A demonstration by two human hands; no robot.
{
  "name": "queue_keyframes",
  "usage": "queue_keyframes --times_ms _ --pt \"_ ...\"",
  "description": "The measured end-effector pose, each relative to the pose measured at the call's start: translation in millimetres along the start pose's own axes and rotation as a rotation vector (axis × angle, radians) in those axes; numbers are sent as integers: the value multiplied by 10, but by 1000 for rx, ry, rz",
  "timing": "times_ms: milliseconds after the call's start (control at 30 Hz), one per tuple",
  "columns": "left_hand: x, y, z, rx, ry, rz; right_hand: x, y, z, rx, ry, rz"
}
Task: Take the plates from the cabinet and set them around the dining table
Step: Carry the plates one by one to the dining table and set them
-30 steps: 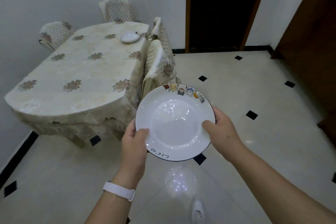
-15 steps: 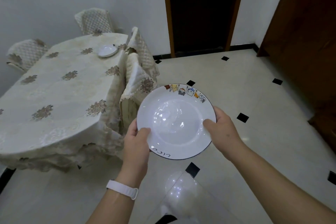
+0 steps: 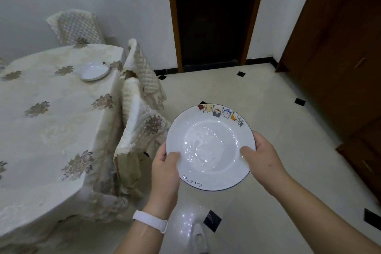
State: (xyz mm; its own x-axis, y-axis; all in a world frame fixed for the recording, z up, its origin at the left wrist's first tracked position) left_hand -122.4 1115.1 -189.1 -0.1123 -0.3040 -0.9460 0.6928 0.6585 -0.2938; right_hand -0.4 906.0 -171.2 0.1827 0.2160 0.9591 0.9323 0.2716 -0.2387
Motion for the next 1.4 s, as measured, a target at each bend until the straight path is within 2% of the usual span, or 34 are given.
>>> queue_keyframes --times_ms 300,500,800,933,1233,1400 --pt "-547 1269 263 58 4 41 585 1079 372 -82 -19 -68" --pt "-700 1850 327 57 -23 35 782 1632 584 -57 -19 -84" --pt "-683 2791 411 -68 -48 -34 774 2781 995 63 -11 -43" --pt "-755 3299 519 -147 -11 -3 849 3495 1218 157 -25 -45" --pt "-1376 4399 938 -320 75 39 1371 4999 1559 323 -2 -59" --pt "-1508 4636 853 -450 51 58 1611 5465 1933 431 -37 -92"
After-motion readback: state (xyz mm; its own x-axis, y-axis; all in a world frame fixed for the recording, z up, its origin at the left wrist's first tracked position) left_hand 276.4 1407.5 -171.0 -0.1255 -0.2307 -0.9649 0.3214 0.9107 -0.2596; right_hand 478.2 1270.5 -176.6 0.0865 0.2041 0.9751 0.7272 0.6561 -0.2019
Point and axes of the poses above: each hand's wrist, its own y-axis towards the middle knuckle, its own z-axis out of the palm, x = y × z, the point moved 9 cm from there along y, towards the middle knuckle, and after that the axes turned 4 degrees about y, right-handed, at the moved point
